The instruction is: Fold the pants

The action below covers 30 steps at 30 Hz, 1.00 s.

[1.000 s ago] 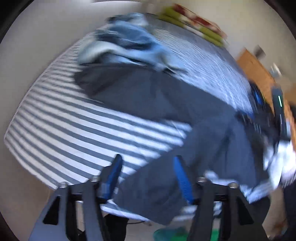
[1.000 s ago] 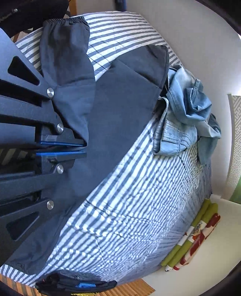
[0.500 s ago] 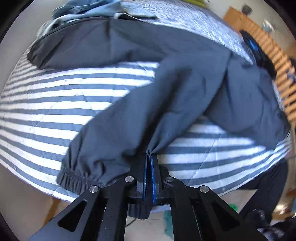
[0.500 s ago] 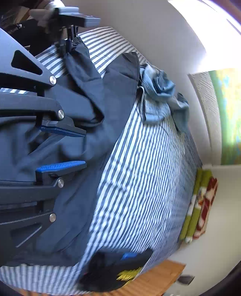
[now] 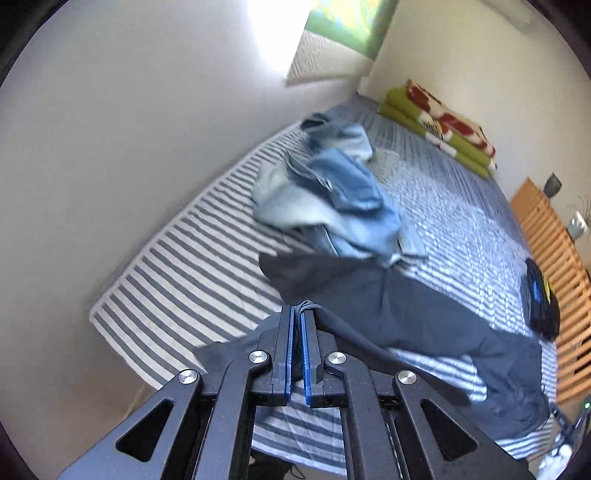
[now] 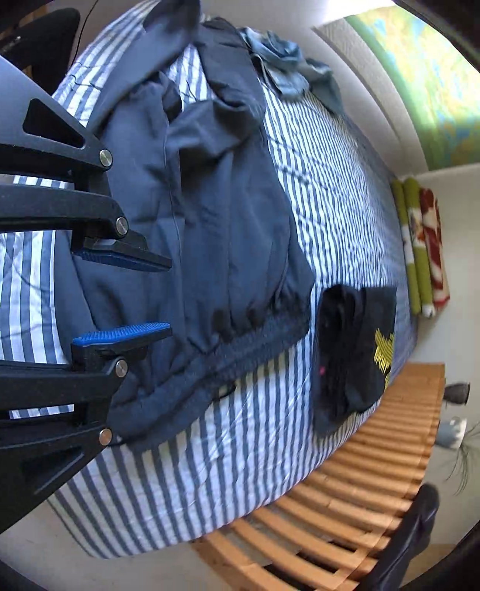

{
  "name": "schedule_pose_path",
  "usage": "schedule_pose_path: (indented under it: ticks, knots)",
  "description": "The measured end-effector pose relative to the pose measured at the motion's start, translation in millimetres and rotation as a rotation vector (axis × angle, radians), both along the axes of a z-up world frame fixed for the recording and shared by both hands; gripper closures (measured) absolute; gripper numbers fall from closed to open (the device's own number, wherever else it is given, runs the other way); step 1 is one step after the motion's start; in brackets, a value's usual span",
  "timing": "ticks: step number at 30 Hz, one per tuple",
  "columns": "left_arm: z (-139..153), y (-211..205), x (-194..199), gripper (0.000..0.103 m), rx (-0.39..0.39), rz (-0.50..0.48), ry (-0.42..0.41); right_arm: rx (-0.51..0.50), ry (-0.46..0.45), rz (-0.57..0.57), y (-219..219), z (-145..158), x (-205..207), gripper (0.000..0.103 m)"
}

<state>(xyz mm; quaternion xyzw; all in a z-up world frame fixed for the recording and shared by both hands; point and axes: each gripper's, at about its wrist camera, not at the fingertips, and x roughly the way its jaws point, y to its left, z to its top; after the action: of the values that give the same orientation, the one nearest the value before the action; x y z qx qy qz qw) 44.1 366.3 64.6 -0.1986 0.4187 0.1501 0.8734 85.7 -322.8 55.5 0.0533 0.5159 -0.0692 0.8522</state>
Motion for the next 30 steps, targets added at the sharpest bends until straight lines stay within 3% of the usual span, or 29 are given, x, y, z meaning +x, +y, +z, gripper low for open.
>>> schedule_pose_path:
  ticks: [5,7,10,13,16,18,22,27,30]
  knots:
    - [33,10,3,0.100,0.026,-0.027,-0.054,-0.022,0.037,-0.047,-15,-14,9,0.077]
    - [33,6,-6,0.099,0.043,-0.047,-0.034,-0.015,0.056,-0.053,-17,-19,10,0.077]
    - [-11,2,-8,0.090,0.050,-0.079,0.137,-0.008,0.059,-0.030,-11,-21,9,0.077]
    - [-51,18,-14,0.081,0.056,-0.011,0.287,0.001,0.053,-0.006,-5,-19,12,0.077]
    - [-53,27,-16,0.081,0.035,0.034,0.264,0.000,0.031,0.017,1,-11,17,0.077]
    - [-52,19,-5,0.081,0.036,0.008,0.247,-0.011,0.018,0.015,-1,-5,20,0.077]
    - [-46,-5,28,0.080,0.066,-0.072,0.226,0.007,-0.003,-0.056,-32,2,34,0.059]
    - [-62,-25,74,0.078,0.027,-0.095,0.212,0.075,0.032,-0.039,-61,-8,76,0.058]
    - [-76,-37,94,0.078,0.012,-0.111,0.239,0.036,0.042,-0.027,-67,-21,108,0.058]
